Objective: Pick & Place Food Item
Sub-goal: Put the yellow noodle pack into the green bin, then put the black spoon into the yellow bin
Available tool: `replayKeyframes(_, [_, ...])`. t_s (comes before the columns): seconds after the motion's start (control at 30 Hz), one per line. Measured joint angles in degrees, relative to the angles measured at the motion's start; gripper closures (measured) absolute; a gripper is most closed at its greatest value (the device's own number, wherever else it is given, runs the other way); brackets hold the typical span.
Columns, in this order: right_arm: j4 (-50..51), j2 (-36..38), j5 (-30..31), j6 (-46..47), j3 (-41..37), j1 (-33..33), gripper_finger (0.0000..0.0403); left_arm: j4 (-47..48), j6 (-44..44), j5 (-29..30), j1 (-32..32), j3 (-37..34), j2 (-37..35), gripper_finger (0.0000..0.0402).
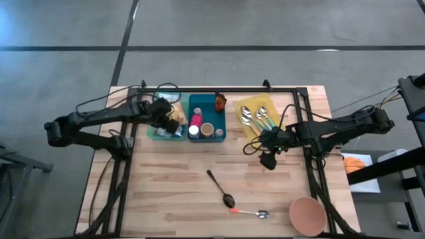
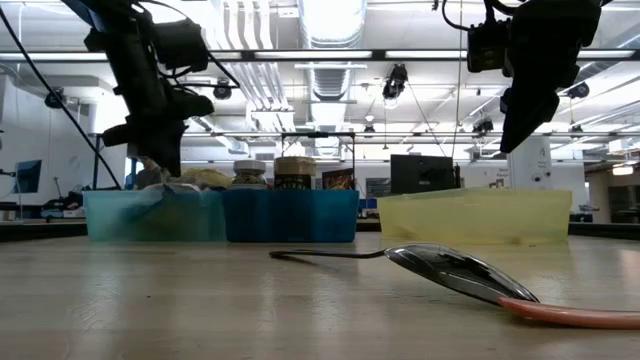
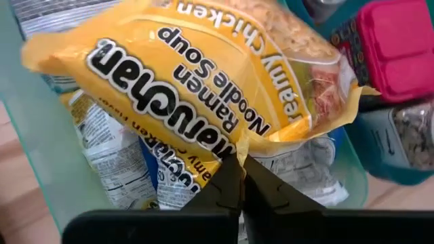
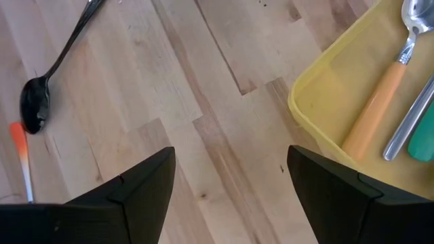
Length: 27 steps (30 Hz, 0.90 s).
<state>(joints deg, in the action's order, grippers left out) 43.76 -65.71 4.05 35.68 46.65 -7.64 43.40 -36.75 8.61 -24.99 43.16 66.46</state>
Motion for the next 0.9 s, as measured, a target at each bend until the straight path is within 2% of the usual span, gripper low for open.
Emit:
replayKeyframes(0.13, [0.0, 0.0, 0.0, -0.1, 0.0, 0.0, 0.0119, 0.3, -1.7, 0.6, 0.0, 1.2, 0.0, 0.0364])
replayKeyframes(0.37, [0.0, 0.0, 0.0, -0.1, 0.0, 0.0, 0.0119, 0.3, -1.6, 0.6, 0.0, 3.7, 0.0, 0.0275])
replayKeyframes(0.6, [0.0, 0.0, -1.7, 0.1, 0.0, 0.0, 0.0119, 0.3, 1.6, -3.7, 0.0, 7.5, 0.0, 0.0196])
replayKeyframes(0.77, [0.1, 0.0, -4.2, -0.6, 0.0, -0.5, 0.0119, -0.4, 4.7, -9.4, 2.3, 10.8, -0.1, 0.0182])
replayKeyframes(0.9, [0.0, 0.0, -4.3, -0.8, 0.0, -1.7, 0.0119, -2.7, 8.6, -10.7, 9.6, 12.7, 0.0, 0.0192])
